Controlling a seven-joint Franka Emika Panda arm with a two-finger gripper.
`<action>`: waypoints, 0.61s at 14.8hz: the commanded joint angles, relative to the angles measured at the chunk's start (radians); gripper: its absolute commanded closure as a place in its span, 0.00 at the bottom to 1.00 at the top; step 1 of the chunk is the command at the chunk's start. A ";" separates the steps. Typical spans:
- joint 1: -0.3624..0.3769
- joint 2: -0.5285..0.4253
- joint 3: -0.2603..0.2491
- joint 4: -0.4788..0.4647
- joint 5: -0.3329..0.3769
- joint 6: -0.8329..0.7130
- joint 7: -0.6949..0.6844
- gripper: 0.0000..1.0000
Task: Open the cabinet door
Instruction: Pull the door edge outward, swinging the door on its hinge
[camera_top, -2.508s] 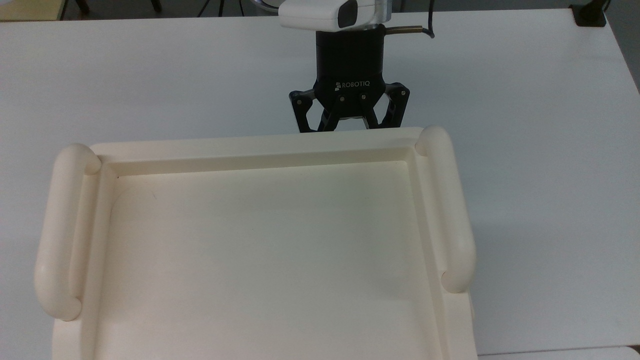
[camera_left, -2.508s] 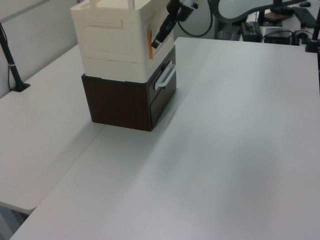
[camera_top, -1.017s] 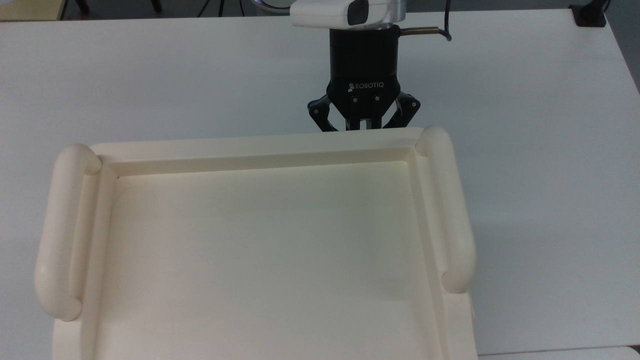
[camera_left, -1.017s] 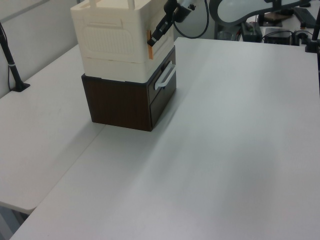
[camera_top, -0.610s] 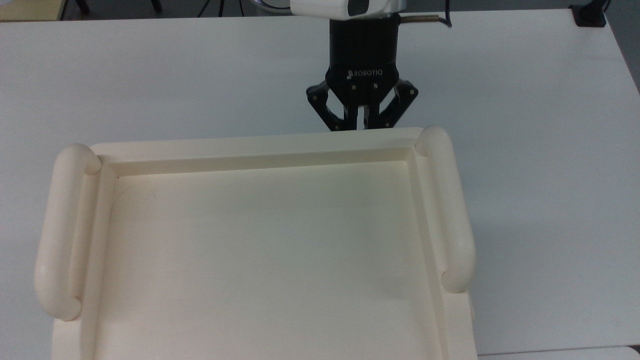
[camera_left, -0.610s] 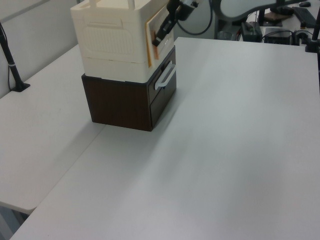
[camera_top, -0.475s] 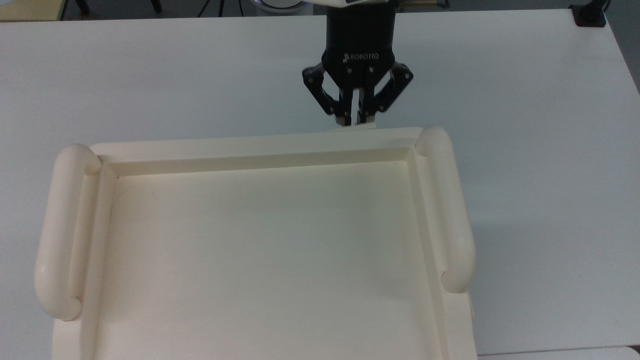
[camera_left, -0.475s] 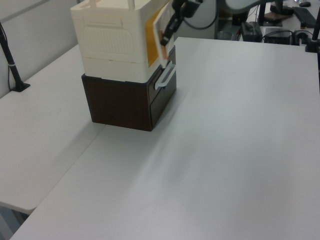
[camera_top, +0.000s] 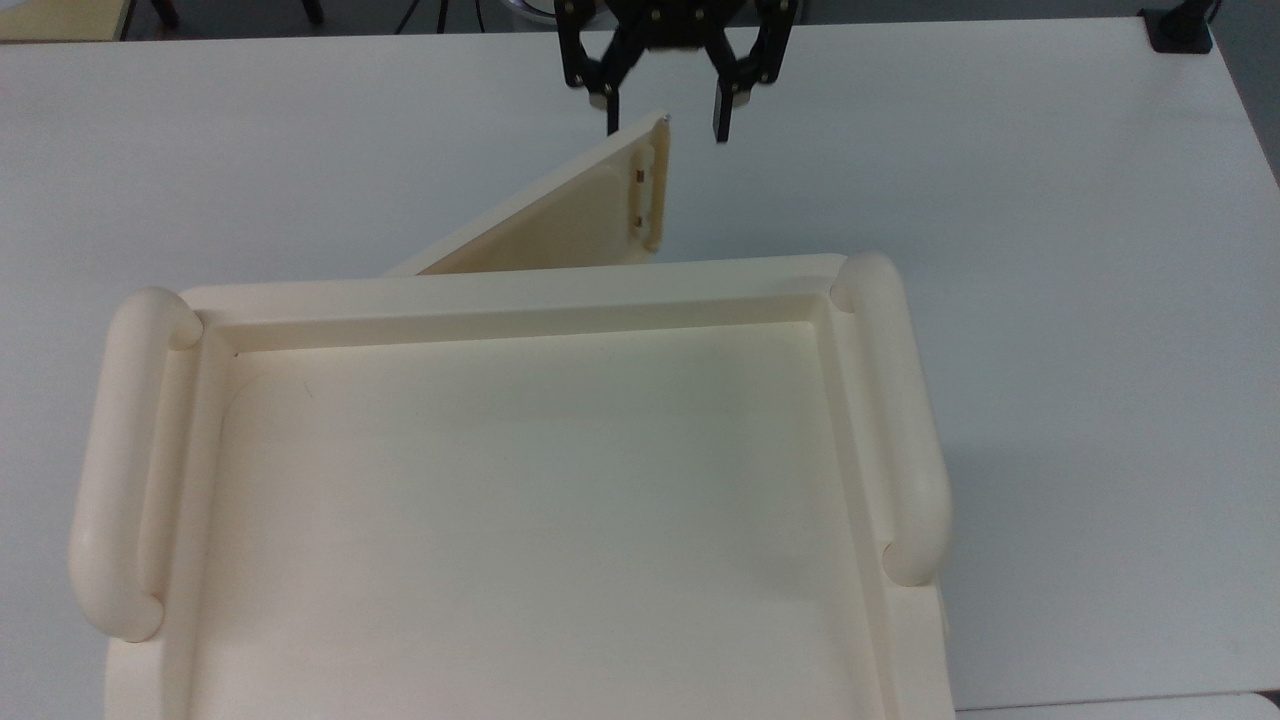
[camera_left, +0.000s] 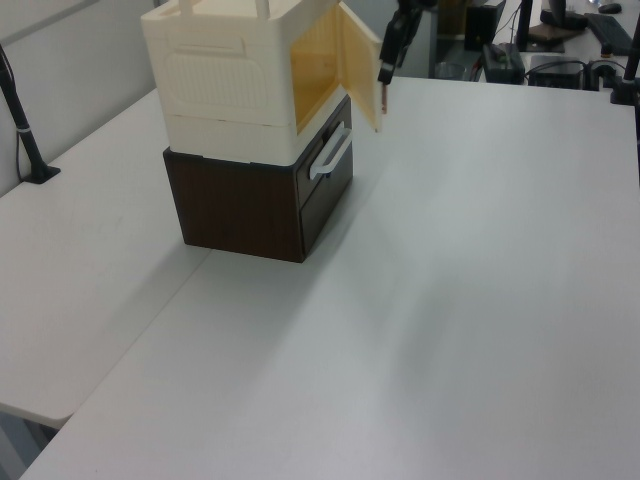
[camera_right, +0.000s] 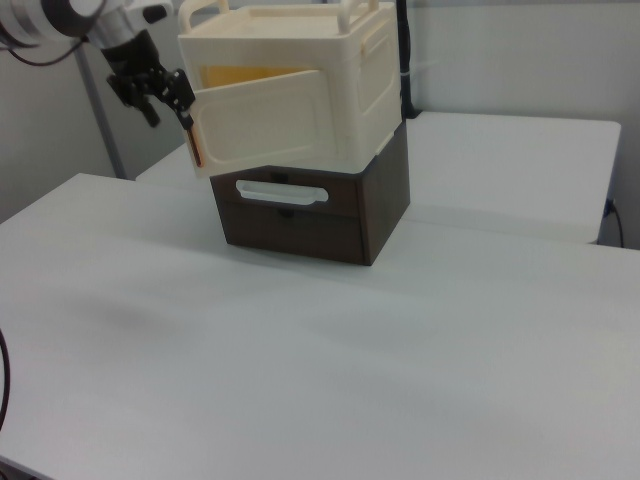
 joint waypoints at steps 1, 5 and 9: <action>-0.020 -0.076 -0.004 -0.020 0.027 -0.062 -0.041 0.18; -0.043 -0.100 -0.009 0.008 0.022 -0.064 -0.041 0.16; -0.043 -0.091 -0.005 0.015 0.022 0.033 -0.036 0.16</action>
